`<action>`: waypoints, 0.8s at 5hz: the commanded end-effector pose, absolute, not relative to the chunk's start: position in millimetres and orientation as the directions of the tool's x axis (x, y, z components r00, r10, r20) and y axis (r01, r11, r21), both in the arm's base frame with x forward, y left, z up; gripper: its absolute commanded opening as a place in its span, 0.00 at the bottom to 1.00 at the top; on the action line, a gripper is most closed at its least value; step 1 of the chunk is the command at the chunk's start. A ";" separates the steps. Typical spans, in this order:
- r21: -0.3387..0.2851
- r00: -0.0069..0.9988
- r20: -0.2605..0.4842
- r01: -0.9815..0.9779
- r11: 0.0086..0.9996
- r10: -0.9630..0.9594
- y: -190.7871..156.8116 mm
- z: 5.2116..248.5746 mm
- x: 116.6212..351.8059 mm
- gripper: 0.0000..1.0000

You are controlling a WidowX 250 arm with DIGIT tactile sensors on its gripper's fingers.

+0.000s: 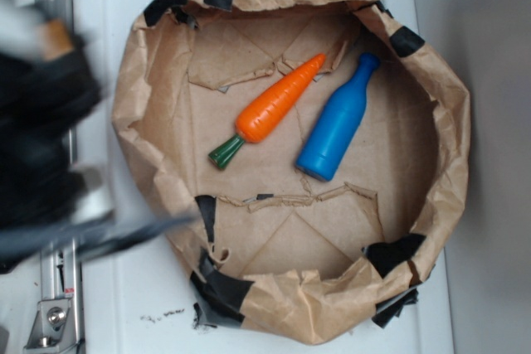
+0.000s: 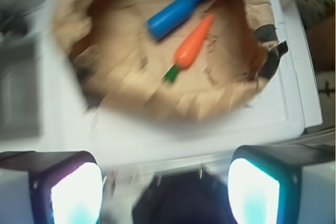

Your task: Grab the carrot.

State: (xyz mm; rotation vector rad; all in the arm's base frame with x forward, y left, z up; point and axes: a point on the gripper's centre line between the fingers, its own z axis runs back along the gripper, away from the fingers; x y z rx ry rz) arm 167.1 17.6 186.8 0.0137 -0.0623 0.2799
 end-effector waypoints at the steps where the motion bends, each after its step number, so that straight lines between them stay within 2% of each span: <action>1: 0.048 0.710 0.208 -0.695 0.718 0.673 60.2 110.6 250.5 1.00; 2: 0.113 0.712 0.131 -0.702 0.703 0.690 63.3 57.3 257.2 1.00; 4: 0.113 0.712 0.131 -0.702 0.703 0.690 63.3 57.3 257.2 1.00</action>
